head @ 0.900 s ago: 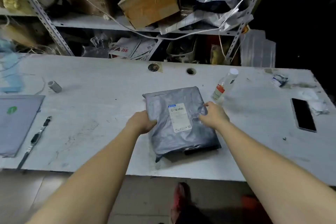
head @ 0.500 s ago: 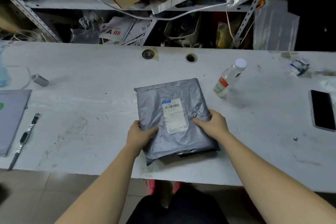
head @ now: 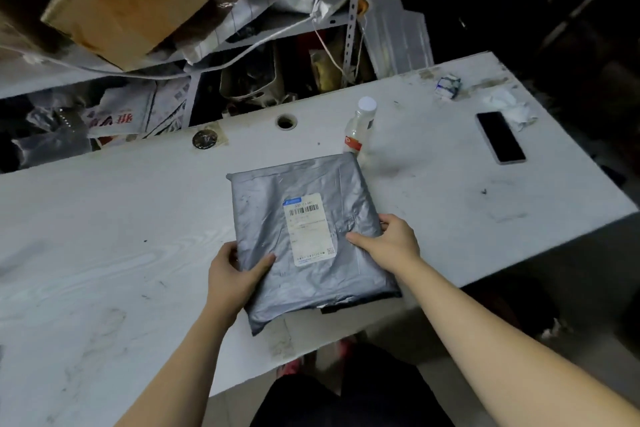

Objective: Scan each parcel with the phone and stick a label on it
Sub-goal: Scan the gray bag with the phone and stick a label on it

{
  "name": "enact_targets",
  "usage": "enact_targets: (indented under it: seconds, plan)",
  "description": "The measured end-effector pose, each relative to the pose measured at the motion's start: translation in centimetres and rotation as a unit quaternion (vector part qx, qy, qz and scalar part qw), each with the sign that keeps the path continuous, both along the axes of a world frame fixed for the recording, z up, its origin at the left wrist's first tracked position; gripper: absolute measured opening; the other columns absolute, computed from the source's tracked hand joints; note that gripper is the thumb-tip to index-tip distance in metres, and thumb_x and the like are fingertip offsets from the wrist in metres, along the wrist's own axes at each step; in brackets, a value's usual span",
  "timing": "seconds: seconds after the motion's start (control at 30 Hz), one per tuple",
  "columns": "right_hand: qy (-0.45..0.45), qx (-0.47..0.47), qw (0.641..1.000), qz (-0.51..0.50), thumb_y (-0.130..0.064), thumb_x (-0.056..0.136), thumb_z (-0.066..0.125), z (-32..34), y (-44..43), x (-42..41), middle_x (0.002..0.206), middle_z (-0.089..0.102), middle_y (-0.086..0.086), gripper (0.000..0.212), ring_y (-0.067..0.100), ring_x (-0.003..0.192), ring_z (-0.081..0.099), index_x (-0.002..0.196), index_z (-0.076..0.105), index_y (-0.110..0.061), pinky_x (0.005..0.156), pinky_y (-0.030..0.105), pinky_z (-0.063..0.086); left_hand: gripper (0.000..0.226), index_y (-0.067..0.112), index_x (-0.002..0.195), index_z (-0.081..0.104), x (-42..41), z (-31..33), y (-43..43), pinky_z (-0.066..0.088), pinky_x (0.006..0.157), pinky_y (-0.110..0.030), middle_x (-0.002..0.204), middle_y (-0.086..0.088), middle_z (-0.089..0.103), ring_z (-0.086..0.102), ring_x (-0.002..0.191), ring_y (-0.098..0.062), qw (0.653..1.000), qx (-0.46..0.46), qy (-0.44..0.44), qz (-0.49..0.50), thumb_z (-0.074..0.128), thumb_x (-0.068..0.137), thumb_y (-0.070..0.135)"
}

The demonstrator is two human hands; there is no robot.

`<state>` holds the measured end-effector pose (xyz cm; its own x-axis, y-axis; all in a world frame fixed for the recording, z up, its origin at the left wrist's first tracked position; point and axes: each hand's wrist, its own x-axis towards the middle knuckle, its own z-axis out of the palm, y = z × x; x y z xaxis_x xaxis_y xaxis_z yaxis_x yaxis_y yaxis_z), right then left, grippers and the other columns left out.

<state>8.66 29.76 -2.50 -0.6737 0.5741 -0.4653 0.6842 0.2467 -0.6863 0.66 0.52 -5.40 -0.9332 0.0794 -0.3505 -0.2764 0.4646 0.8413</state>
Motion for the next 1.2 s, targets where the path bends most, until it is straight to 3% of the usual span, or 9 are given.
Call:
enact_targets:
  seconds: [0.17,0.33,0.53,0.6,0.67,0.87,1.0,1.13,1.2]
  plan:
    - [0.051,-0.027,0.981,-0.187,-0.048,0.055,0.096,1.3,-3.5,8.3,0.095,0.071,-0.018,0.049,0.003,0.084,0.071,0.089,0.064,-0.032,0.077,0.026,0.059,0.048,0.033,0.097,0.062,0.1,0.6,0.7,0.053,0.072,-0.026,0.093,0.022,0.068,0.066,0.081,0.002,0.992,0.028,0.039,-0.117,0.089,0.063,0.054]
    - [0.107,-0.038,0.934,-0.34,-0.022,0.064,0.097,2.1,-6.3,17.7,0.093,0.078,-0.007,0.039,0.001,0.078,0.073,0.094,0.072,-0.023,0.072,0.022,0.06,0.049,0.03,0.099,0.062,2.9,1.9,4.1,0.051,0.07,-0.022,0.094,0.023,0.068,0.066,0.083,0.002,0.959,0.049,0.055,-0.275,0.089,0.065,0.053]
    - [0.115,-0.005,0.844,-0.524,-0.031,0.063,0.097,3.4,-8.6,31.7,0.089,0.064,-0.019,0.054,-0.007,0.076,0.06,0.097,0.057,-0.021,0.068,0.013,0.051,0.049,0.031,0.097,0.064,11.4,5.7,12.1,0.052,0.061,-0.014,0.092,0.021,0.07,0.068,0.081,0.002,0.877,0.076,0.081,-0.468,0.09,0.063,0.055]
    - [0.105,0.011,0.819,-0.565,-0.045,0.058,0.096,3.8,-9.6,36.7,0.089,0.064,-0.019,0.057,-0.002,0.078,0.062,0.097,0.059,-0.025,0.075,0.027,0.057,0.047,0.03,0.097,0.066,15.5,6.9,14.8,0.051,0.061,-0.01,0.091,0.019,0.072,0.069,0.08,0.002,0.848,0.093,0.079,-0.516,0.092,0.064,0.049]
    - [0.103,0.01,0.784,-0.613,-0.051,0.054,0.094,4.0,-11.1,42.5,0.09,0.075,-0.01,0.06,0.01,0.081,0.072,0.099,0.069,-0.02,0.081,0.04,0.061,0.043,0.028,0.093,0.065,20.9,7.7,17.4,0.051,0.06,-0.011,0.088,0.015,0.074,0.069,0.076,0.001,0.809,0.109,0.079,-0.572,0.092,0.065,0.046]
    - [0.09,0.054,0.672,-0.733,-0.063,0.05,0.088,4.6,-18.0,58.8,0.076,0.075,-0.017,0.055,0.001,0.069,0.071,0.087,0.073,-0.026,0.072,0.036,0.062,0.052,0.025,0.099,0.065,38.5,9.3,22.3,0.053,0.066,-0.012,0.093,0.014,0.075,0.071,0.083,-0.001,0.683,0.122,0.078,-0.716,0.092,0.063,0.05]
    - [0.084,0.067,0.589,-0.801,-0.06,0.055,0.089,5.0,-23.4,67.8,0.082,0.076,-0.011,0.055,0.009,0.077,0.073,0.093,0.072,-0.023,0.075,0.038,0.061,0.058,0.014,0.09,0.06,50.6,9.3,23.4,0.057,0.071,-0.049,0.087,-0.01,0.07,0.067,0.082,-0.032,0.585,0.121,0.082,-0.798,0.091,0.062,0.054]
    - [0.062,0.078,0.491,-0.865,-0.067,0.051,0.084,5.8,-29.3,74.7,0.086,0.076,-0.014,0.064,0.008,0.08,0.073,0.097,0.073,-0.024,0.074,0.035,0.06,0.05,0.02,0.089,0.062,62.6,10.2,22.3,0.053,0.059,-0.021,0.084,0.005,0.072,0.069,0.074,-0.011,0.497,0.132,0.068,-0.855,0.091,0.063,0.052]
    - [0.048,0.085,0.452,-0.887,-0.071,0.053,0.081,6.0,-32.3,77.7,0.087,0.076,-0.014,0.064,0.008,0.083,0.073,0.097,0.075,-0.026,0.074,0.033,0.059,0.051,0.021,0.089,0.062,68.4,10.3,21.5,0.053,0.064,-0.02,0.083,0.009,0.072,0.069,0.074,-0.006,0.442,0.128,0.062,-0.886,0.091,0.061,0.053]
